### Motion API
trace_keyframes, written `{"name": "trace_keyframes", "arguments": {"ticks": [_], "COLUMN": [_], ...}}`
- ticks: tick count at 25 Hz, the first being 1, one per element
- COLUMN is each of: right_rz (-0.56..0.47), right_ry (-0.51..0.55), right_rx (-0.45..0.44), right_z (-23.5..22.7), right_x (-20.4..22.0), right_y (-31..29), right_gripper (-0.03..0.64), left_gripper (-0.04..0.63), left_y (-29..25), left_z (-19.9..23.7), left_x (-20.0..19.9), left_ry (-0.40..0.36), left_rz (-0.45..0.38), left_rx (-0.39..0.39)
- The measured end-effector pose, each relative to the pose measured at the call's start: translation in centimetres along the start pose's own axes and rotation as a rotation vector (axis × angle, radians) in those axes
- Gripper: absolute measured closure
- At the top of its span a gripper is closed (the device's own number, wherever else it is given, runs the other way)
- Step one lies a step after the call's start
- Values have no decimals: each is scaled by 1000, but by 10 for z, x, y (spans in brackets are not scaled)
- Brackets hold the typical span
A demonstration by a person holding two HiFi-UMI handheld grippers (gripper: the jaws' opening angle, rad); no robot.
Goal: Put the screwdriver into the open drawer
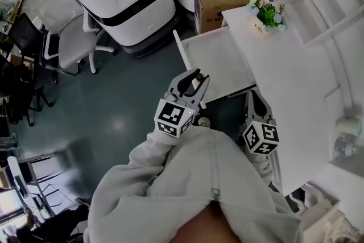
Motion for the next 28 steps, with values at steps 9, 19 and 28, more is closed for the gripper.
{"name": "trace_keyframes", "arguments": {"ticks": [9,19,28], "right_rz": [27,83,124], "right_ry": [-30,-69,-111], "right_rx": [38,104,179], "right_z": [-4,-12,-8], "right_x": [12,29,35], "right_y": [3,-15,-40], "right_gripper": [583,583,583], "left_gripper": [463,463,463], "left_y": [-23,-74,-124], "left_z": [2,29,35], "left_x": [19,62,116], "left_ry": [128,304,317], "left_rz": [31,149,452], "left_rx": [37,28,202]}}
Point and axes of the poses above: the fingertips, and each gripper's own axes: y backward along the fingers, z to its left, x out of its underside, the point moved 5 cm from there along y, backward along the fingers, and after that the axes turned 6 degrees about -z, right-handed, at the moved point
